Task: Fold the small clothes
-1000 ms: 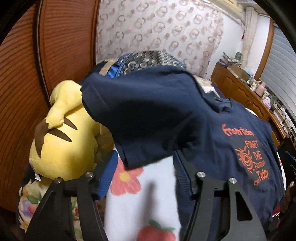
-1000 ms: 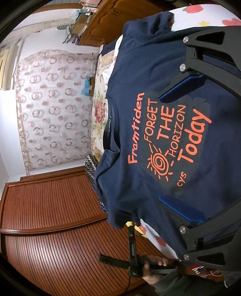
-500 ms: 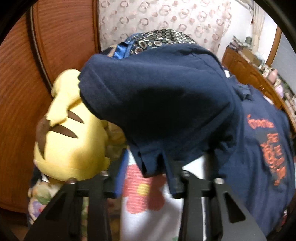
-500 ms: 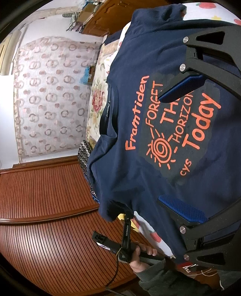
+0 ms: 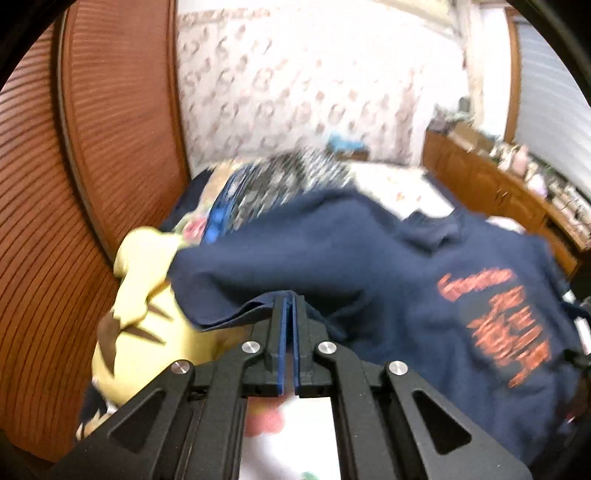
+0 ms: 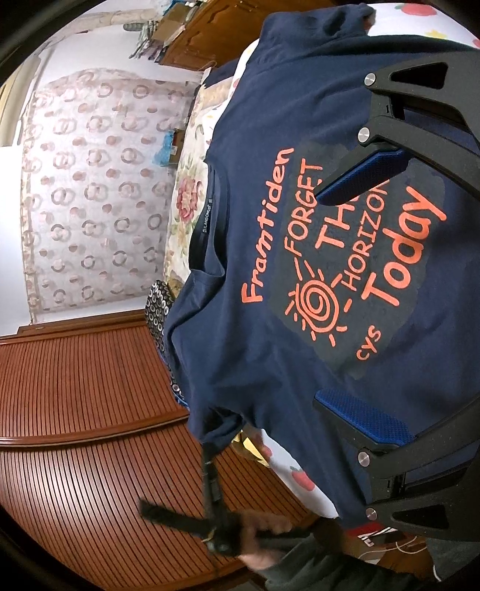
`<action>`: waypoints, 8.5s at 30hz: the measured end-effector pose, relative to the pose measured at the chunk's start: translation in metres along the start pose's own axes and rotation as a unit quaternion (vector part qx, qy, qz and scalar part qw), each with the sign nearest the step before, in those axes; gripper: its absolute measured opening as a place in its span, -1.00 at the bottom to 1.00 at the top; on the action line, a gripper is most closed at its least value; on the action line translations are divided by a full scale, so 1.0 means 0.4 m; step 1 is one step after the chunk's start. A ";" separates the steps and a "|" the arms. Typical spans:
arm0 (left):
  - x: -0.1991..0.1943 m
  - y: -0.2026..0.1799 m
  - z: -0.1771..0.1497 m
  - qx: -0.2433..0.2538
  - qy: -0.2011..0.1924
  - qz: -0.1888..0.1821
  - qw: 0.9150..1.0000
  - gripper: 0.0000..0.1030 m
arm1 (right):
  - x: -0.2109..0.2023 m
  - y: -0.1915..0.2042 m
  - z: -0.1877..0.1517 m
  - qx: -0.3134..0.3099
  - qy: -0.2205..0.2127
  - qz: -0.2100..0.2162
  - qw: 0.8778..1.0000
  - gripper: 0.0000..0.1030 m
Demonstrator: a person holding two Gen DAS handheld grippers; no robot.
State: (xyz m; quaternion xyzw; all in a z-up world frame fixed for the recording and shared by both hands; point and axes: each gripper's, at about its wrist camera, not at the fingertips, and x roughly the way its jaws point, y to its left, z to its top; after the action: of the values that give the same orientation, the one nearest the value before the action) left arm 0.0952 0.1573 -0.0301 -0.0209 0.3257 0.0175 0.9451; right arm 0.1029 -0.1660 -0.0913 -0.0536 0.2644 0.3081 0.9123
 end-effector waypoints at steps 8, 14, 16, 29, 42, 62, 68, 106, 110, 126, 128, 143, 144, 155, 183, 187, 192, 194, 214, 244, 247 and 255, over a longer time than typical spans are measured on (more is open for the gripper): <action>-0.020 -0.151 0.131 0.047 -0.031 -0.068 0.996 -0.94 | -0.014 -0.041 0.006 0.018 -0.010 -0.017 1.000 0.93; -0.024 -0.280 0.158 0.080 -0.011 -0.129 0.988 -0.92 | -0.026 -0.056 -0.009 0.034 -0.014 -0.024 0.999 0.93; -0.037 -0.301 0.152 0.084 -0.011 -0.136 0.987 -0.63 | -0.027 -0.056 -0.012 0.038 -0.012 -0.025 0.999 0.93; -0.097 -0.208 0.066 0.034 -0.037 -0.094 0.994 0.50 | 0.018 -0.044 0.045 0.029 -0.011 0.011 0.999 0.61; -0.109 -0.067 -0.030 -0.008 -0.048 -0.023 0.999 0.51 | 0.258 0.054 0.213 -0.049 -0.028 0.081 0.995 0.61; -0.157 -0.021 -0.089 -0.021 -0.053 -0.024 0.998 0.51 | 0.532 0.244 0.329 -0.177 0.057 0.177 0.967 -0.17; -0.153 -0.022 -0.095 -0.018 -0.048 -0.025 0.998 0.51 | 0.554 0.235 0.347 -0.176 0.064 0.153 0.970 -0.85; -0.074 -0.093 -0.096 -0.003 -0.025 -0.045 0.999 0.51 | 0.403 -0.034 0.262 -0.020 0.082 0.075 0.994 -0.21; -0.051 -0.111 -0.099 -0.004 -0.020 -0.049 0.999 0.51 | 0.322 -0.098 0.236 -0.010 0.067 0.052 0.996 -0.20; 0.079 -0.296 -0.097 0.058 0.038 -0.093 0.993 0.51 | -0.042 -0.312 0.034 0.012 0.050 -0.066 0.996 -0.03; 0.097 -0.317 -0.096 0.068 0.049 -0.099 0.992 0.51 | -0.086 -0.356 -0.003 0.023 0.052 -0.086 0.995 0.00; 0.187 -0.375 -0.096 0.103 0.108 -0.097 0.984 0.51 | -0.256 -0.467 -0.120 0.099 0.088 -0.192 0.972 0.00; 0.191 -0.377 -0.098 0.104 0.110 -0.097 0.984 0.51 | -0.254 -0.473 -0.114 0.104 0.092 -0.195 0.971 0.00; 0.220 -0.386 -0.118 0.112 0.132 -0.101 0.980 0.71 | -0.172 -0.493 -0.004 0.156 0.115 -0.180 0.964 0.00; 0.238 -0.401 -0.119 0.118 0.141 -0.101 0.978 0.99 | -0.196 -0.473 0.069 0.090 0.060 -0.162 0.981 -0.98; 0.238 -0.401 -0.120 0.118 0.141 -0.101 0.978 0.99 | -0.204 -0.430 0.105 0.072 0.041 -0.145 0.986 -0.98; 0.237 -0.401 -0.120 0.117 0.141 -0.100 0.978 0.99 | -0.174 -0.337 0.150 0.037 0.027 -0.105 0.993 -0.98; 0.237 -0.401 -0.120 0.117 0.141 -0.100 0.978 0.99 | -0.156 -0.303 0.158 0.026 0.024 -0.081 0.996 -0.98; 0.237 -0.402 -0.122 0.116 0.140 -0.100 0.978 0.99 | -0.043 -0.443 0.074 0.092 0.085 -0.118 0.985 -0.21; 0.237 -0.404 -0.124 0.116 0.140 -0.100 0.978 0.99 | 0.033 -0.296 0.301 0.046 0.011 -0.023 0.999 -0.11; 0.237 -0.404 -0.124 0.116 0.140 -0.100 0.978 0.99 | 0.026 -0.284 0.288 0.044 0.011 -0.034 0.998 -0.10; 0.238 -0.404 -0.125 0.116 0.140 -0.099 0.978 0.99 | 0.048 -0.234 0.155 0.015 0.086 -0.051 0.995 -0.10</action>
State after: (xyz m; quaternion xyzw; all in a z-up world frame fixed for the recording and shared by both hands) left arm 0.1468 -0.0048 -0.1236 0.0542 0.4505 -0.1173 0.8834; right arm 0.1990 -0.2150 -0.0543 -0.0793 0.3439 0.2513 0.9013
